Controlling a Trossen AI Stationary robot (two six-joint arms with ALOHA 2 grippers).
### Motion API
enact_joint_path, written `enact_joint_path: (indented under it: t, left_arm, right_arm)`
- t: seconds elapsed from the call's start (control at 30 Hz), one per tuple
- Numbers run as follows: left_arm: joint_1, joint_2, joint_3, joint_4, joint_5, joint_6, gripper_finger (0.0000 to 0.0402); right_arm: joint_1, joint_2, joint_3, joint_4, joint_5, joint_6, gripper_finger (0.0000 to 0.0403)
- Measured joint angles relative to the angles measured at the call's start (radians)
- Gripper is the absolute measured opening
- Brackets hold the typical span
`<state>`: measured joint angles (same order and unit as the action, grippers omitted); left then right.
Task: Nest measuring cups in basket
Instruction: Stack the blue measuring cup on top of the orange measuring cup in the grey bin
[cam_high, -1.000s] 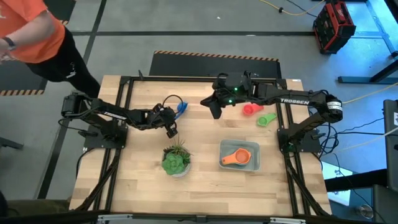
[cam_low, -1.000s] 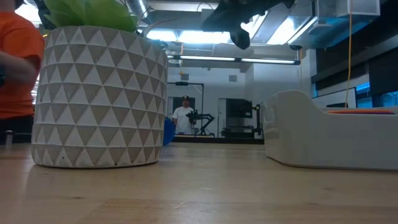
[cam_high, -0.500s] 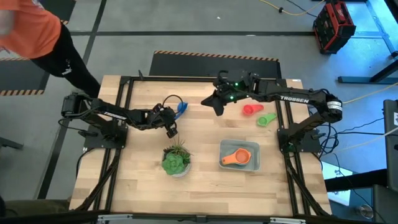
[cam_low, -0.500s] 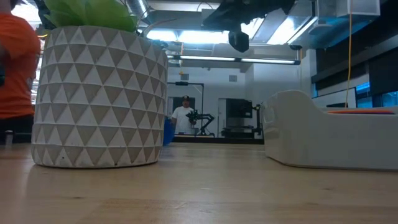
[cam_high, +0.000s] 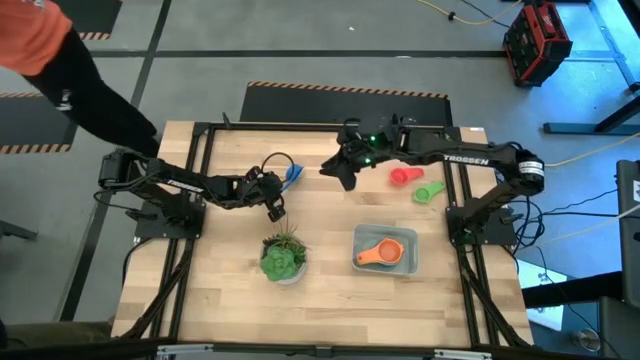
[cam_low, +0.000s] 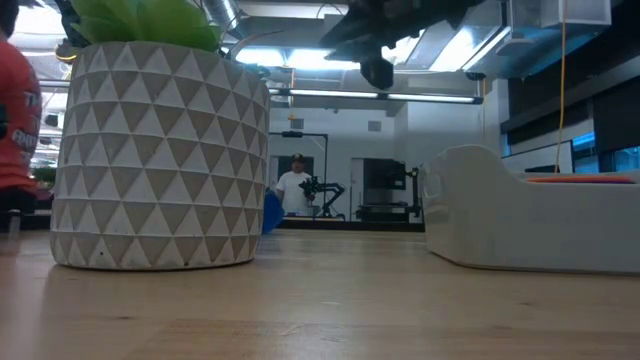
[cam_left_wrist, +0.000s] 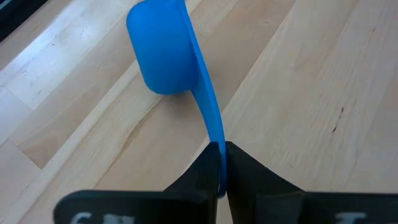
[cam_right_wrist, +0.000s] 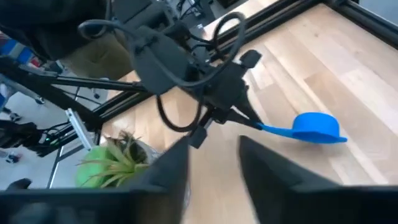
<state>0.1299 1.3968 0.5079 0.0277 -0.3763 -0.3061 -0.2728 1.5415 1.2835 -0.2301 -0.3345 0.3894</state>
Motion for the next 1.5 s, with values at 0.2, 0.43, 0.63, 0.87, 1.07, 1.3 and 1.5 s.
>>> enact_joint_path:
  t: [0.2,0.43,0.63,0.87,1.07,1.3,1.5]
  left_arm:
    - [0.000,0.000,0.000,0.000,0.000,0.000,0.0022]
    - [0.000,0.000,0.000,0.000,0.000,0.000,0.0037]
    - [0.000,0.000,0.000,0.000,0.000,0.000,0.0039]
    - [0.000,0.000,0.000,0.000,0.000,0.001,0.0028]
    - [0.000,0.000,0.000,0.000,0.000,0.001,0.0020]
    - [0.000,0.000,0.000,0.004,0.000,0.002,0.0013]
    - [0.000,0.000,0.000,0.004,0.000,0.002,0.0022]
  right_arm:
    - [-0.004,0.006,-0.002,0.026,0.008,0.032,0.0264]
    - [0.002,0.005,-0.002,-0.049,0.010,-0.082,0.0298]
    - [0.002,0.005,-0.002,-0.117,0.070,-0.192,0.0295]
    - [0.002,0.005,-0.002,-0.116,0.080,-0.321,0.0295]
    - [0.002,0.023,-0.002,-0.113,0.082,-0.433,0.0295]
    - [0.002,0.059,-0.002,-0.112,0.082,-0.451,0.0294]
    - [0.002,0.075,-0.002,-0.112,0.080,-0.451,0.0294]
